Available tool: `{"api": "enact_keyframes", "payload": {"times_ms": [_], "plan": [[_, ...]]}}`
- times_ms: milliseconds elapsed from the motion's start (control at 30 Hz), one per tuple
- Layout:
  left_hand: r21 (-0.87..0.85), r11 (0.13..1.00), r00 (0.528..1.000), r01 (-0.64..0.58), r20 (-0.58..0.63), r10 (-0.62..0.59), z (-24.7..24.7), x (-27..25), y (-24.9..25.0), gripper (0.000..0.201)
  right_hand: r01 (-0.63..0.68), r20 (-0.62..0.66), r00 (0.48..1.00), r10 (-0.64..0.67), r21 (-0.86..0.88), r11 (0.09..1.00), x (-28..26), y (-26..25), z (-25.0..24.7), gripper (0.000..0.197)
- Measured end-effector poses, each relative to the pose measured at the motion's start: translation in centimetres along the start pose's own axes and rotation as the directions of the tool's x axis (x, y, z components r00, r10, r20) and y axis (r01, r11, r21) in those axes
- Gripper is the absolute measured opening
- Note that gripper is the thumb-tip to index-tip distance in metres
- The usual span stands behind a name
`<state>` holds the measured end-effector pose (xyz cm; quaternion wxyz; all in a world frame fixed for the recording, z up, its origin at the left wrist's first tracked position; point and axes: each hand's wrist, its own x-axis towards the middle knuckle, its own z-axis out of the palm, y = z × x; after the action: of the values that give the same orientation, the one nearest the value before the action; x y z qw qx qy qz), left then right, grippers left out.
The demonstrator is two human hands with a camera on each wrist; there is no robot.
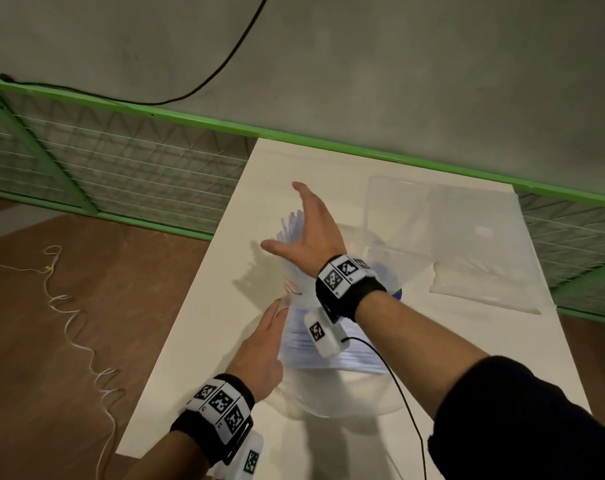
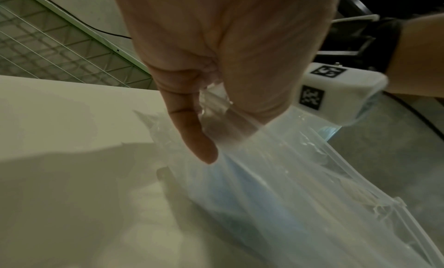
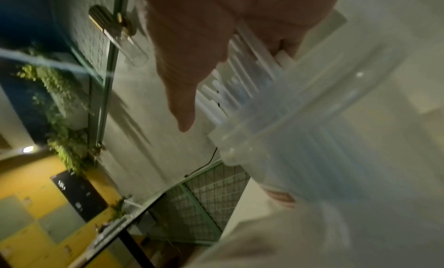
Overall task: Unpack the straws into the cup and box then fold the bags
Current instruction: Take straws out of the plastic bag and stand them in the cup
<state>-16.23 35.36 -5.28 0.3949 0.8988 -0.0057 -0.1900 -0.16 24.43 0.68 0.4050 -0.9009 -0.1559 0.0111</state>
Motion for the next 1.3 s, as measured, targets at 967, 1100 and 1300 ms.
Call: {"api": "enact_keyframes", "payload": {"times_ms": [967,1100,1300], "plan": [[0.001,1.000,1.000,0.013,0.020,-0.013,-0.3,-0.3,0.3,0.104,0.206,-0.009,0.976,-0.216,-0.264,0.942,3.2,2.2,0.3,0.030],[0.000,1.000,1.000,0.008,0.013,-0.008,-0.3,-0.2,0.4,0.104,0.134,0.009,0.990,-0.143,-0.402,0.906,3.6,1.5,-0.2,0.037],[0.001,1.000,1.000,0.006,0.003,-0.006,-0.2,-0.1,0.4,0.103,0.167,-0.056,0.974,-0.218,-0.469,0.867,1.3,-0.6,-1.8,0.036]]}}
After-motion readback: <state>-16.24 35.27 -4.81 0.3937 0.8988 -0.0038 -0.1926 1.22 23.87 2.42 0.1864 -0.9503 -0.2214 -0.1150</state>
